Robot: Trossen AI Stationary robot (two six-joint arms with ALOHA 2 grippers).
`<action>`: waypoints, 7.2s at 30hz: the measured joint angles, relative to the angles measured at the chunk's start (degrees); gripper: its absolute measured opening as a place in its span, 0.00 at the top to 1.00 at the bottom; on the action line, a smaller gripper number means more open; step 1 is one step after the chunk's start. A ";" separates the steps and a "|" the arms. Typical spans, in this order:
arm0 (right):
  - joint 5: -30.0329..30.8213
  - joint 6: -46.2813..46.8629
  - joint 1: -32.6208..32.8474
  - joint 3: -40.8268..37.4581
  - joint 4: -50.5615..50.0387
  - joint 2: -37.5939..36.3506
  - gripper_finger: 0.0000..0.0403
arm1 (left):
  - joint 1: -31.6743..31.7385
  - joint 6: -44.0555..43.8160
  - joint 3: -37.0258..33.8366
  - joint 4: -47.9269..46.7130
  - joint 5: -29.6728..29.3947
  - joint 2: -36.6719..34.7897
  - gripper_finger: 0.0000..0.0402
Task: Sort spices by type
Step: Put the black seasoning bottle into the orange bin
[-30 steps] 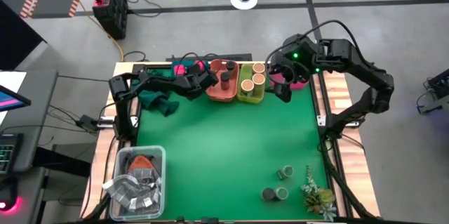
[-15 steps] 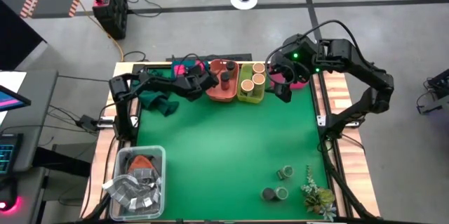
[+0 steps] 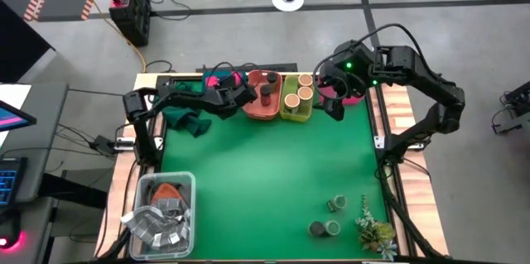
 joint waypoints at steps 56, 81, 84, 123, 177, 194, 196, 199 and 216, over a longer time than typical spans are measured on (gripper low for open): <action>5.75 37.82 31.79 -20.63 7.01 4.13 0.06 | -21.77 34.67 0.02 -13.79 74.79 -29.15 0.24; 4.19 40.68 52.29 -10.88 10.03 27.30 0.06 | -21.68 39.74 0.02 -18.75 64.99 -37.81 0.24; 4.31 40.33 52.75 -11.28 11.17 27.32 0.06 | -21.68 39.76 0.02 -18.75 64.99 -37.81 0.24; 4.28 31.84 51.51 -27.15 24.25 27.34 0.36 | -21.68 40.40 0.02 -24.16 58.14 -37.77 0.24; 4.56 -19.71 -4.46 -12.42 35.35 24.45 0.43 | -17.86 22.01 0.04 -19.87 30.49 -46.99 0.24; 4.61 -14.40 -6.84 -12.26 34.56 32.46 0.37 | -17.88 18.91 0.04 -21.20 30.68 -46.97 0.24; 4.53 -13.53 -6.86 -12.26 34.54 33.01 0.36 | -17.88 18.91 0.04 -21.20 30.68 -46.97 0.24; 4.50 -13.72 -6.88 -12.26 34.43 33.11 0.35 | -17.88 19.02 0.04 -21.20 30.68 -46.97 0.24; 4.15 -13.98 -7.37 -11.44 34.87 32.70 0.34 | -17.86 20.00 0.04 -21.20 30.68 -46.97 0.24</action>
